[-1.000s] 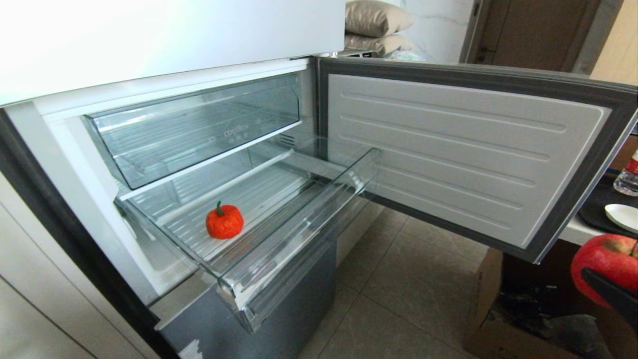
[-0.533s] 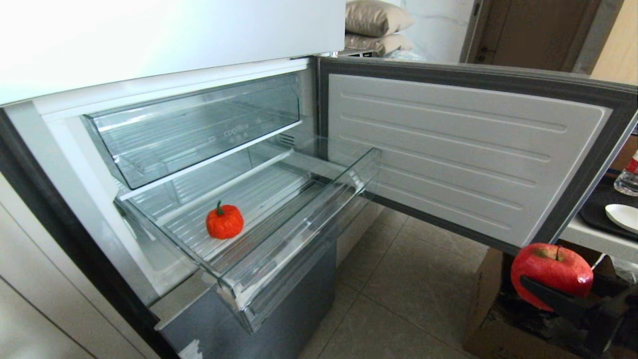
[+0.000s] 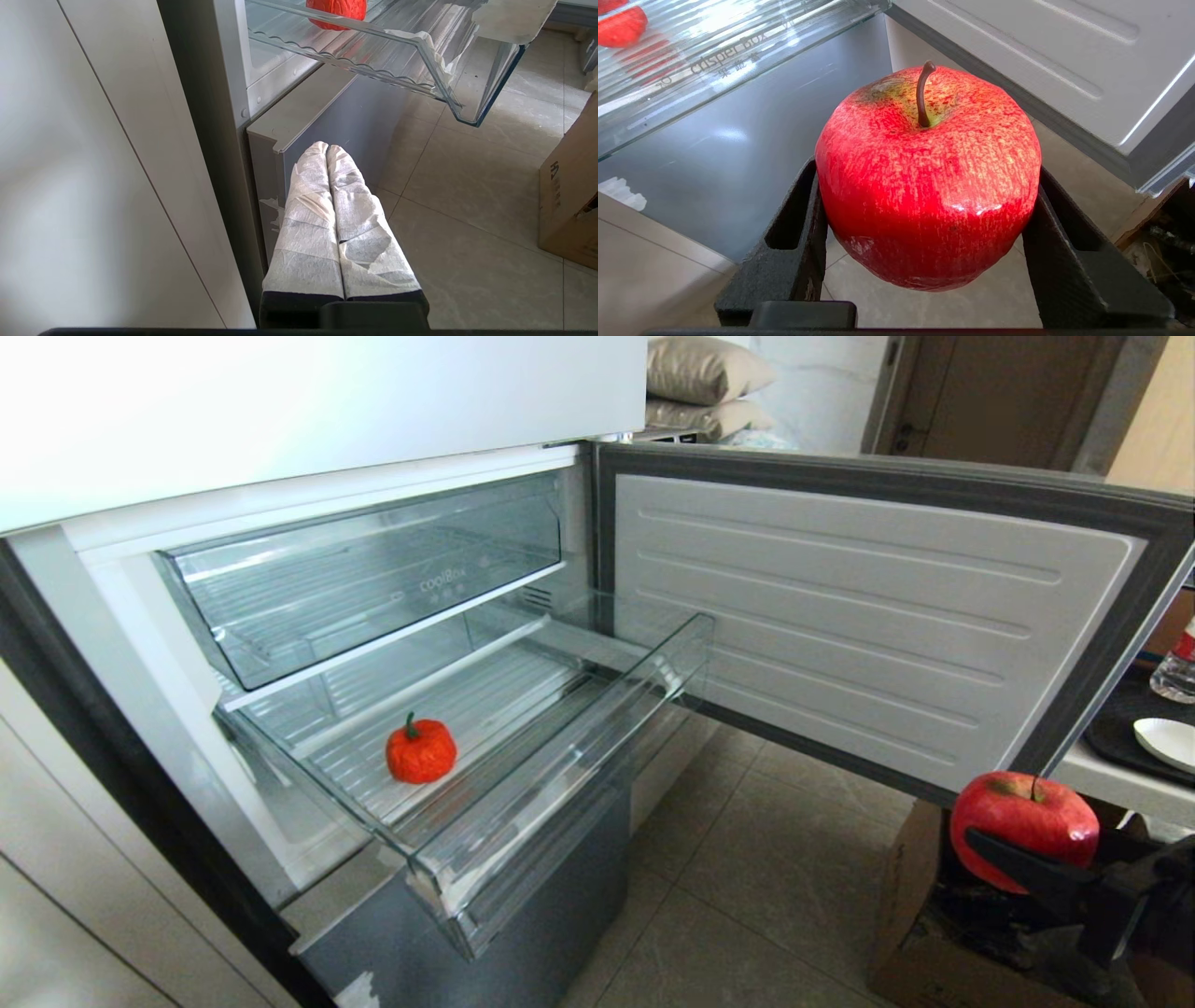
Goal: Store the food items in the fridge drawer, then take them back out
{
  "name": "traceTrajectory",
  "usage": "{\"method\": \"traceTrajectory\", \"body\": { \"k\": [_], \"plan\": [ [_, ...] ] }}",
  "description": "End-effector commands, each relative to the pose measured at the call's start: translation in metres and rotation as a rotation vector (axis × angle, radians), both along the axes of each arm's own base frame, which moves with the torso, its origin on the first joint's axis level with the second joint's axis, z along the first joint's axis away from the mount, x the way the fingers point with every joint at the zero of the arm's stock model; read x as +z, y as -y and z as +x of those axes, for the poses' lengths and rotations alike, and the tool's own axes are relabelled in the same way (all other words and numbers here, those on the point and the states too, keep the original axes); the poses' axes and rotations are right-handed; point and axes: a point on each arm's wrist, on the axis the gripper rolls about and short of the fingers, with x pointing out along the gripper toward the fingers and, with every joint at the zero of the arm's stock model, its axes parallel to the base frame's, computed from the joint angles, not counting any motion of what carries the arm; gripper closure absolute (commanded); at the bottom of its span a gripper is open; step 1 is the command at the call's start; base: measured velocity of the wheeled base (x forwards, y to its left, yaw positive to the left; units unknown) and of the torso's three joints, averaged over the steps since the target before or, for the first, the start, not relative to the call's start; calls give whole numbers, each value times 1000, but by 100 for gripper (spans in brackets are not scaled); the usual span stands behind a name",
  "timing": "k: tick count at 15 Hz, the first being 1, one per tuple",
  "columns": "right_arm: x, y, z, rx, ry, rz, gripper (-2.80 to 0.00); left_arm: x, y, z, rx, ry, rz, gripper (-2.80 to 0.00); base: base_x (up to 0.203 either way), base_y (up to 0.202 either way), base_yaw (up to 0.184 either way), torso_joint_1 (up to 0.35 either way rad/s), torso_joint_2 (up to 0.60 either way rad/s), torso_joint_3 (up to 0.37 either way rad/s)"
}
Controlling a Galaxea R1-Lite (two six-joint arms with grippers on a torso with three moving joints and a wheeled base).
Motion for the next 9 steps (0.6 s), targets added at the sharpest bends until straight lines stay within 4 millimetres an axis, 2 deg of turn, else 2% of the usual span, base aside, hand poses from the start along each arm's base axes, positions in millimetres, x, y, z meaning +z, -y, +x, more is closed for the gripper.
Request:
{"method": "traceTrajectory", "body": {
  "k": [1, 4, 9],
  "plan": [
    [2, -1, 2, 1, 6, 2, 0, 0, 0, 0, 0, 0, 0, 0, 0, 0, 0, 0, 0, 0],
    [5, -1, 3, 1, 18, 3, 0, 0, 0, 0, 0, 0, 0, 0, -1, -1, 30, 1, -1, 1],
    [9, 1, 3, -9, 32, 4, 0, 0, 0, 0, 0, 0, 0, 0, 2, -7, 170, 7, 2, 2]
  ]
}}
